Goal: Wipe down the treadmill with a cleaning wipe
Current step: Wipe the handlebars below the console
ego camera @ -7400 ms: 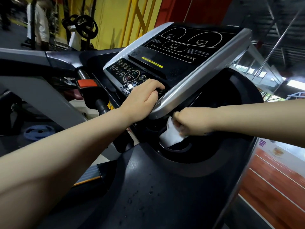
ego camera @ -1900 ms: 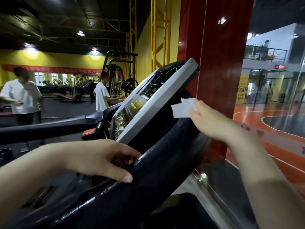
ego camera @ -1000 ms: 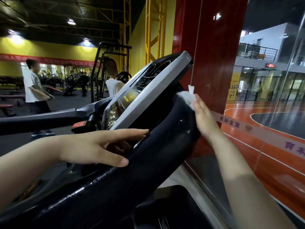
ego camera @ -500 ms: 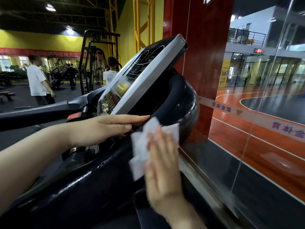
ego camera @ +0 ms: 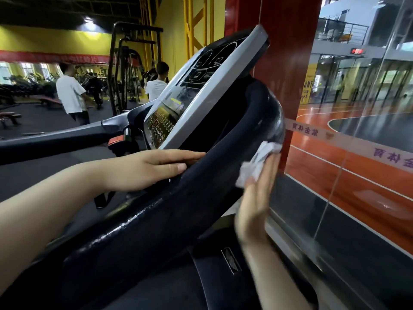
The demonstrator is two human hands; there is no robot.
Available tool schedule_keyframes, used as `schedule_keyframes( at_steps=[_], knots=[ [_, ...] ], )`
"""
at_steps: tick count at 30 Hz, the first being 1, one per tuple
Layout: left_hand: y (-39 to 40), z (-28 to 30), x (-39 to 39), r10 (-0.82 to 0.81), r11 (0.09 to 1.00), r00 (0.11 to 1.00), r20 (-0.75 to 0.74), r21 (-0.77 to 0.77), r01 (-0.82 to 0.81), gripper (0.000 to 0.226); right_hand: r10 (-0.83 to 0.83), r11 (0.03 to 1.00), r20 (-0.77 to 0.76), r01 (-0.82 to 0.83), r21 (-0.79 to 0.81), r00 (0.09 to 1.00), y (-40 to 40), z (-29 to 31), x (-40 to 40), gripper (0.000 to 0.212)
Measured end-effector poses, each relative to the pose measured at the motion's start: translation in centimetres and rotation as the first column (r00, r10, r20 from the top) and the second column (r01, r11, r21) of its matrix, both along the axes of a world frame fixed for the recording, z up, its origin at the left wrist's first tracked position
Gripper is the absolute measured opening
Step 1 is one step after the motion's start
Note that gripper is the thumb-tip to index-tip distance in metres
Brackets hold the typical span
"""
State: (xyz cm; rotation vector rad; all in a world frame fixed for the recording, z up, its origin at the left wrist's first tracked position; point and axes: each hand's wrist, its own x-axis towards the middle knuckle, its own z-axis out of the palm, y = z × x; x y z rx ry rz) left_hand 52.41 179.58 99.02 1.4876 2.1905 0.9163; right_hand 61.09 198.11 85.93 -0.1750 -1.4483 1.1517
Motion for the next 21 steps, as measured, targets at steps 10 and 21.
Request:
schedule_keyframes(
  at_steps=[10, 21],
  knots=[
    [-7.5, -0.9, 0.3, -0.015, 0.988, 0.999, -0.051, -0.155, 0.007, 0.042, -0.075, 0.985, 0.067, 0.084, -0.148, 0.995, -2.5, 3.2, -0.1, 0.058],
    [-19.9, -4.9, -0.3, 0.059, 0.978, 0.986, -0.159, -0.189, -0.089, 0.045, -0.379, 0.67, 0.239, 0.088, 0.737, 0.894, -22.8, -6.2, 2.4, 0.055]
  ],
)
